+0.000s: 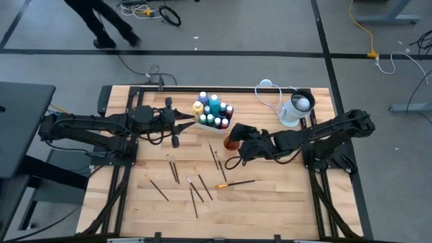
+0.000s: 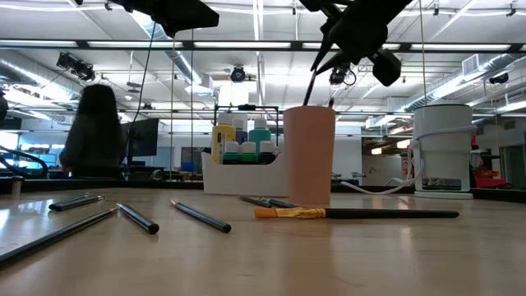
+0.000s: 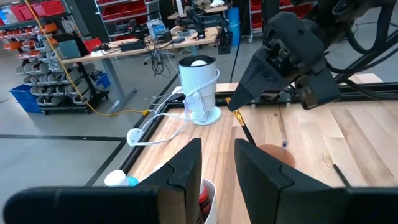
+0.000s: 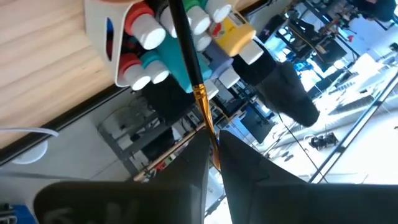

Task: Pick & Place Paint Supplies
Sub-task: Put the black paint brush into the orange cup

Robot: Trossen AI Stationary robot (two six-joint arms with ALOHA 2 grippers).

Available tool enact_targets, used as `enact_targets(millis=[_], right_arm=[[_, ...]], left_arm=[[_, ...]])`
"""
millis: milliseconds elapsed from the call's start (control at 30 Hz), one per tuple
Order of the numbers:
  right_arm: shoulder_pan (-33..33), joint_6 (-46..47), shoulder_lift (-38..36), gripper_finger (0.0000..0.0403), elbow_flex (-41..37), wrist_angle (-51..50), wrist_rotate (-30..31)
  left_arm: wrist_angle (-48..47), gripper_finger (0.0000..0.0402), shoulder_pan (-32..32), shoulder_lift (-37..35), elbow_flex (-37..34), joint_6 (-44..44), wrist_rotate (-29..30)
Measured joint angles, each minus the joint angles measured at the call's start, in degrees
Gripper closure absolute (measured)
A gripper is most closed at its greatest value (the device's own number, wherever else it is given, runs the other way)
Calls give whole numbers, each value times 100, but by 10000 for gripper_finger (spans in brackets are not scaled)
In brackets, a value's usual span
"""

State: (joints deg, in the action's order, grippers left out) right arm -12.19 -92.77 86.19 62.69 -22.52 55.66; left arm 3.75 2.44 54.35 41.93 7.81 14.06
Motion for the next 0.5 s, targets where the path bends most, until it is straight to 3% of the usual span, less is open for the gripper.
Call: enact_targets(millis=[500], right_arm=[[0,329,0,363,3,443,252]], left_arm=[[-29,299,0,0,0,-2,0]])
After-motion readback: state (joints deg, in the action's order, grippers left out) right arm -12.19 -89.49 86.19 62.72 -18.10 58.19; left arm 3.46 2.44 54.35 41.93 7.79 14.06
